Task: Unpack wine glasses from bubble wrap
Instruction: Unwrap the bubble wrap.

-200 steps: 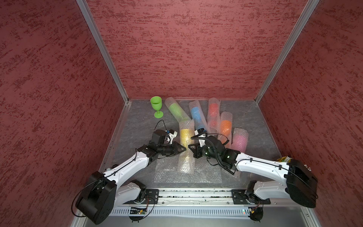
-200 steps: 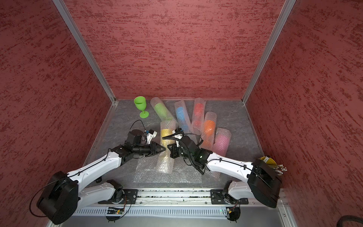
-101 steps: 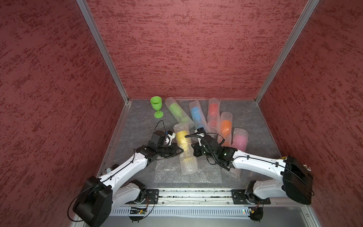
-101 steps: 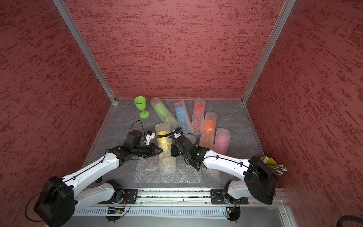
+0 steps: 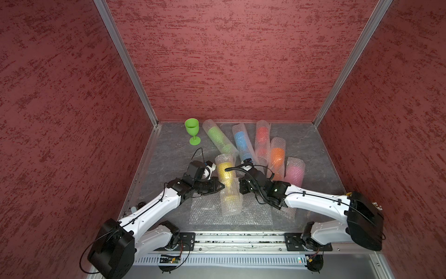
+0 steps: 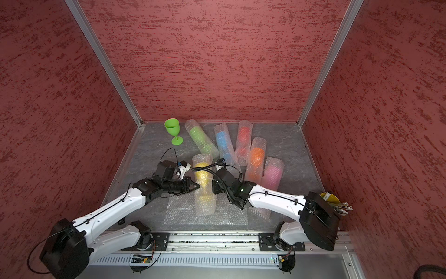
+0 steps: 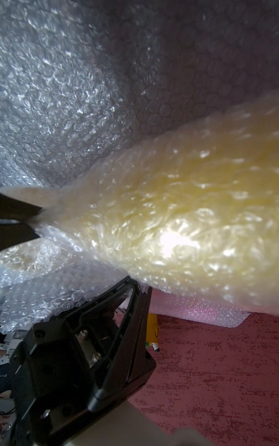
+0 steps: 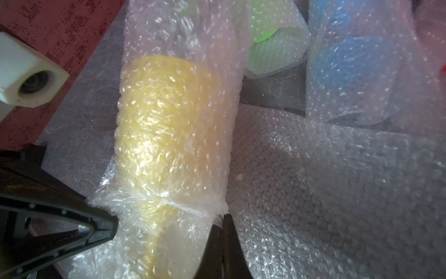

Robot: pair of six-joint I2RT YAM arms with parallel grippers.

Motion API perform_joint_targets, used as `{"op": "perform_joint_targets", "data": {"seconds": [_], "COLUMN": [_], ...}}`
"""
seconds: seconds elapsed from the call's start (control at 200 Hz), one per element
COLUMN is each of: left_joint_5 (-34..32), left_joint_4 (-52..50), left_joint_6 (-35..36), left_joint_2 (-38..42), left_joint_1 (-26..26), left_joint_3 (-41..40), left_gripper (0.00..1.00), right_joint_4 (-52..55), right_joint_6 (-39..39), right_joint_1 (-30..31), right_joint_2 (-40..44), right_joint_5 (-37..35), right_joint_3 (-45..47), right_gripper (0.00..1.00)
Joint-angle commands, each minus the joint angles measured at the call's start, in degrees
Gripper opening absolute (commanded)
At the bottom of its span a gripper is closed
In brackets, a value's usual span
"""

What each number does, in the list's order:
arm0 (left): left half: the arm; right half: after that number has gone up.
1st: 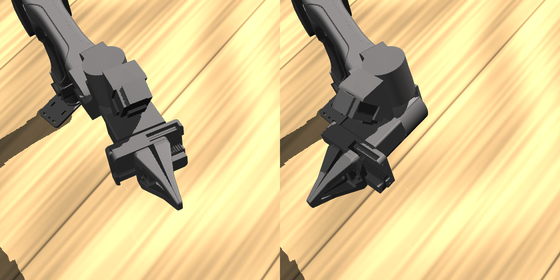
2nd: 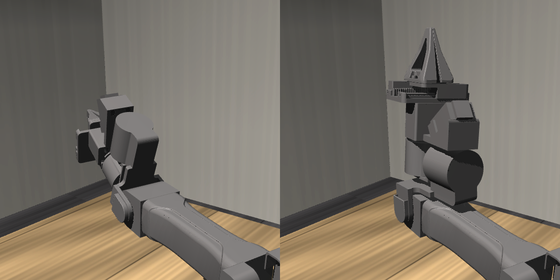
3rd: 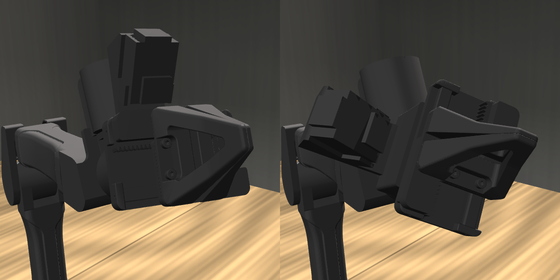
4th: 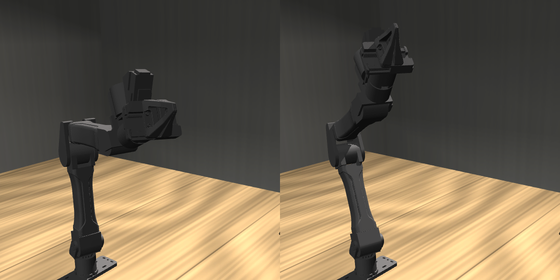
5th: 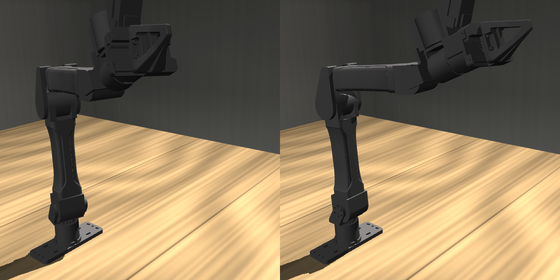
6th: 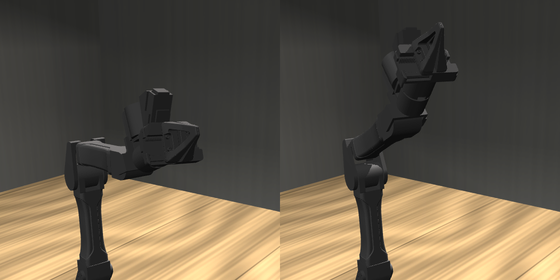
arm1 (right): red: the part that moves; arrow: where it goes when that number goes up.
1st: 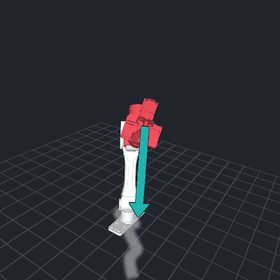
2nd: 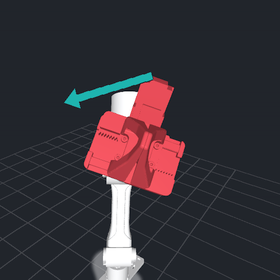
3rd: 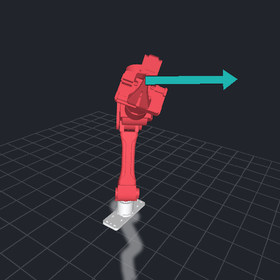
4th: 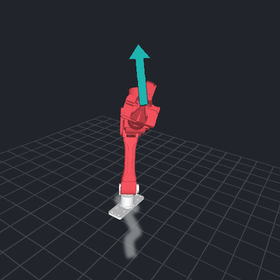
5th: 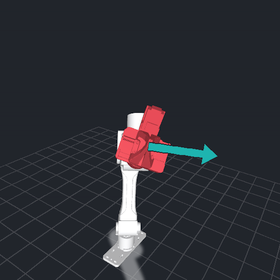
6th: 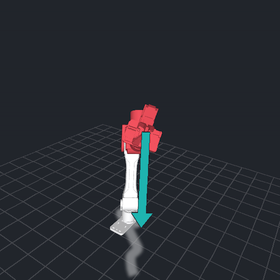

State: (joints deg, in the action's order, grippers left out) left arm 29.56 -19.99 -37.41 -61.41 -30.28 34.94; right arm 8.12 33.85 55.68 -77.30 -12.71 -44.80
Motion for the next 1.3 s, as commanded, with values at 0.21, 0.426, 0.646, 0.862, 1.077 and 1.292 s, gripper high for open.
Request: {"op": "perform_joint_targets", "data": {"seconds": [0.21,0.426,0.646,0.862,1.077,1.292], "left_joint_5": [-5.4,-6.6,-7.9,-11.5,-17.4,-18.0], "left_joint_4": [-8.1,-9.2,-8.7,-6.3,-5.0,-2.6], "left_joint_6": [1.6,2.1,2.1,2.8,5.0,4.8], "left_joint_2": [1.5,1.6,0.1,-2.5,-5.5,-6.7], "left_joint_1": [-0.3,-0.4,-1.5,-6.3,-10.7,-12.0], "left_joint_3": [0.6,0.6,1.0,2.3,4.3,3.0], "left_gripper": [0.00,0.00,0.00,0.00,0.00,0.00], "right_joint_4": [1.7,0.7,-4.2,-8.6,-8.5,-6.1], "right_joint_6": [3.4,3.5,3.3,2.8,4.2,6.0], "right_joint_1": [-2.3,-3.7,-4.6,-4.6,-4.6,-4.6], "right_joint_2": [5.9,8.7,11.0,13.6,11.6,12.9], "right_joint_5": [-8.2,-8.7,-4.9,-0.3,0.6,0.0], "right_joint_3": [6.2,9.5,13.4,16.1,17.4,17.9], "right_gripper": [0.00,0.00,0.00,0.00,0.00,0.00]}}
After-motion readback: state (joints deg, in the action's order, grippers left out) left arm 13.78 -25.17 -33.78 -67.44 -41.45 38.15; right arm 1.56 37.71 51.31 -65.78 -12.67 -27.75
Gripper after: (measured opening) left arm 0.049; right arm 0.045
